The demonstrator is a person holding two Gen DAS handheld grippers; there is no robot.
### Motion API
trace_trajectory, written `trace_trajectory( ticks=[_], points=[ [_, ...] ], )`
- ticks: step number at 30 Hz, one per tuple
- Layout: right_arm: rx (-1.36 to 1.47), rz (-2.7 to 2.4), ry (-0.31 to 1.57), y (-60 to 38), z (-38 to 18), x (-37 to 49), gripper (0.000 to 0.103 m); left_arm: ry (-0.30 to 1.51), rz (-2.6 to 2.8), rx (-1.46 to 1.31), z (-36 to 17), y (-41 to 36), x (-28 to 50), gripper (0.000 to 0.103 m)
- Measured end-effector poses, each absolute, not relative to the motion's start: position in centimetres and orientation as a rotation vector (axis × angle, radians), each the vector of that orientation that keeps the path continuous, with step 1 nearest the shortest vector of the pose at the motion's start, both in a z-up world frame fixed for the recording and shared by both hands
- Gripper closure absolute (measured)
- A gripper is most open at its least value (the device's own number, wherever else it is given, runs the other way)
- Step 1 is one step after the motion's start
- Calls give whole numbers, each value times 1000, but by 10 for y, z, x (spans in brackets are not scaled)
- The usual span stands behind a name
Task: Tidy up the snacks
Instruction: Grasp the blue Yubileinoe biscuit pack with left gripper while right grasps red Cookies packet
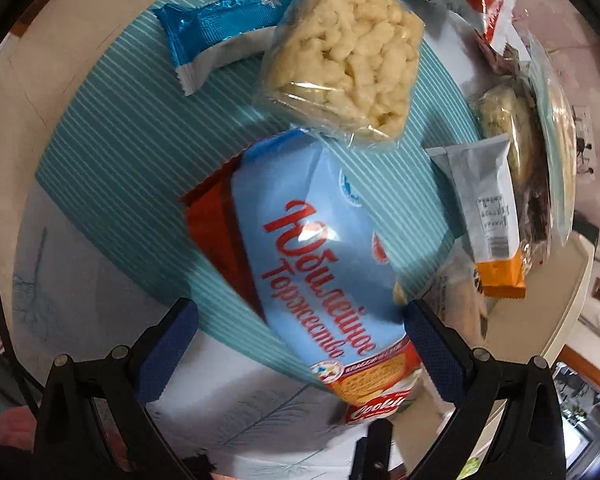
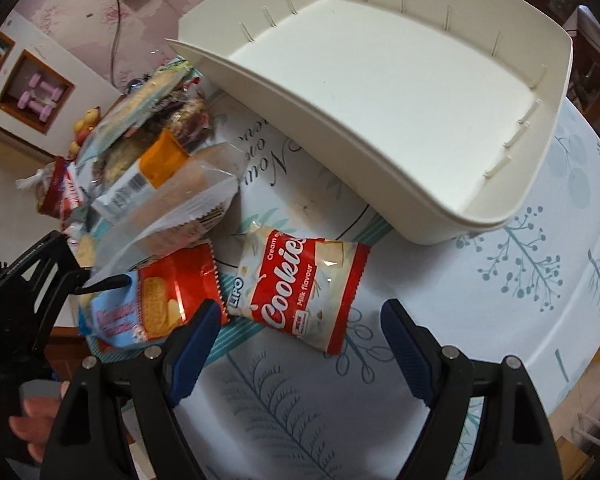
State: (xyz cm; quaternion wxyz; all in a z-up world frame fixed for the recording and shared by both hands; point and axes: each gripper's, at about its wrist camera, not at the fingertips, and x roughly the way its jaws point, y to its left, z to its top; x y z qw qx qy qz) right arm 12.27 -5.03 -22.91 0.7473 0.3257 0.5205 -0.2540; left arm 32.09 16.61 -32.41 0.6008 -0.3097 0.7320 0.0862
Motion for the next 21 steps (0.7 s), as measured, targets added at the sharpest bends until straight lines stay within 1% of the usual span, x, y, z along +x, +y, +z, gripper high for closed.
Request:
trace_trajectory(
  ticks=[9,18,20,21],
  points=[
    [666,-607,1170,-39,-247,146,20,1735,202,-734,-349,175,337,1],
    [570,-671,1195,-35,-256,180,20,1764,205,-662,-350,168,344,1],
    [540,-674,1204,-32,-258,187,21,1769,201,-661,-348,164,346,2],
    [528,-674,1209,-31,-259,192,20,1769,201,-661,-343,163,342,4]
  ],
)
